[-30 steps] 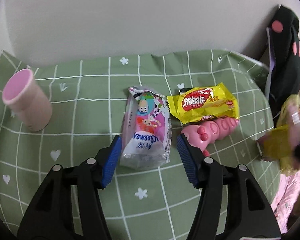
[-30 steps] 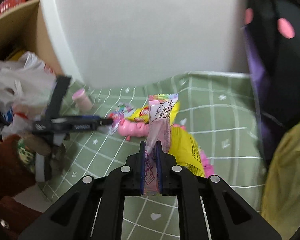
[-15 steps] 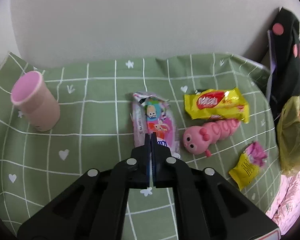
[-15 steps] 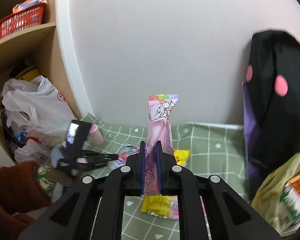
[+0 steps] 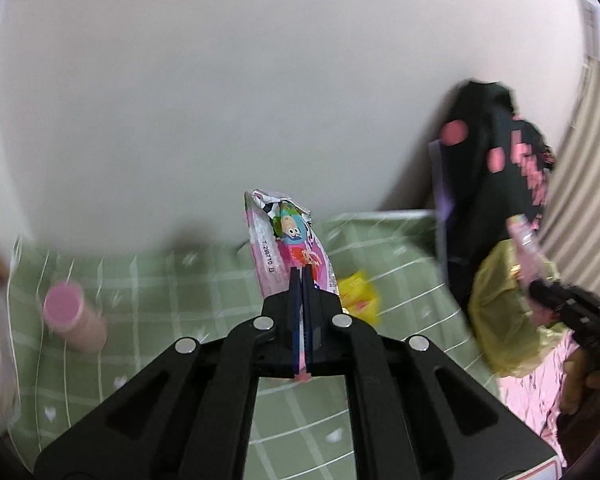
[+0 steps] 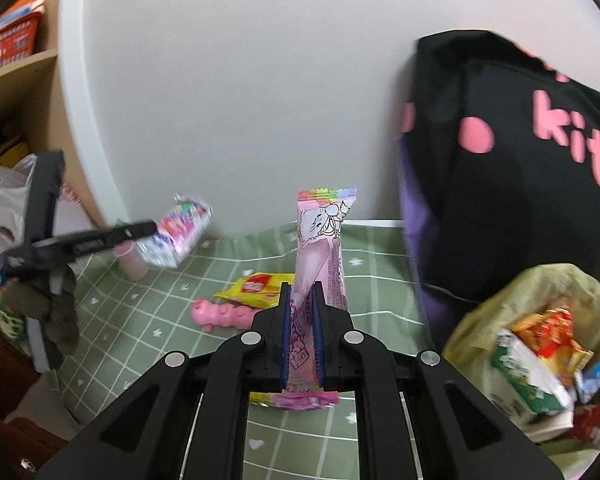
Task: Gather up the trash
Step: 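Carry the pink stick wrapper and white packet to the yellow bag bin and release both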
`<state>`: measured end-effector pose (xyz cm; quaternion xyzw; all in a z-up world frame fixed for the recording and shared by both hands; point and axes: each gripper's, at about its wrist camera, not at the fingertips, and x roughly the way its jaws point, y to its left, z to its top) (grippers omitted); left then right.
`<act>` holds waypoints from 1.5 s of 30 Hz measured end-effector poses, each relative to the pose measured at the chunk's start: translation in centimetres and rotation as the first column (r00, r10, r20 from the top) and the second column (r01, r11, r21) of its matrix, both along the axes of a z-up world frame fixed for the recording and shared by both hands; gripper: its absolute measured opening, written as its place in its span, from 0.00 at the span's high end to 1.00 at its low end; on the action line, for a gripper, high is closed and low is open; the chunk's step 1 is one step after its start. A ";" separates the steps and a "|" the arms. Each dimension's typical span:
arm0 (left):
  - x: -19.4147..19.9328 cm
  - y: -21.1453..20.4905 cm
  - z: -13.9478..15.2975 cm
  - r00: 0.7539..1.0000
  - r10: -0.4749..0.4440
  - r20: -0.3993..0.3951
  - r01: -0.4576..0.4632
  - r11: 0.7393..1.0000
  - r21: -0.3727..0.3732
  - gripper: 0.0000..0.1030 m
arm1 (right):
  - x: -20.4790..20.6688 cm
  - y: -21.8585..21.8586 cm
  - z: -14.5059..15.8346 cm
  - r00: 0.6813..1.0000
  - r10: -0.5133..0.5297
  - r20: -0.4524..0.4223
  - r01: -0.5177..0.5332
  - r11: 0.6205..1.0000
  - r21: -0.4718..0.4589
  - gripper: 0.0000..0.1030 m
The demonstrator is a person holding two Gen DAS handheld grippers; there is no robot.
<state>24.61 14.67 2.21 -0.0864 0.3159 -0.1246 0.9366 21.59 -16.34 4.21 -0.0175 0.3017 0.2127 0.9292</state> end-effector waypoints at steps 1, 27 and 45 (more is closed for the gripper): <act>0.1 -1.0 1.1 0.999 -0.028 0.025 0.028 1.000 0.005 0.99 | -0.2 -0.5 0.2 1.000 -0.014 0.006 0.014 1.000 0.001 0.90; 3.0 -33.1 6.9 0.658 -0.753 0.033 0.753 0.655 -0.073 0.99 | -8.7 -22.6 5.2 0.824 -0.556 0.114 0.551 0.831 0.072 0.90; 7.7 -38.5 -3.5 0.694 -0.673 -0.256 0.712 0.695 0.102 0.99 | 1.0 -23.6 -4.2 0.893 -0.414 -0.178 0.423 0.906 0.014 0.90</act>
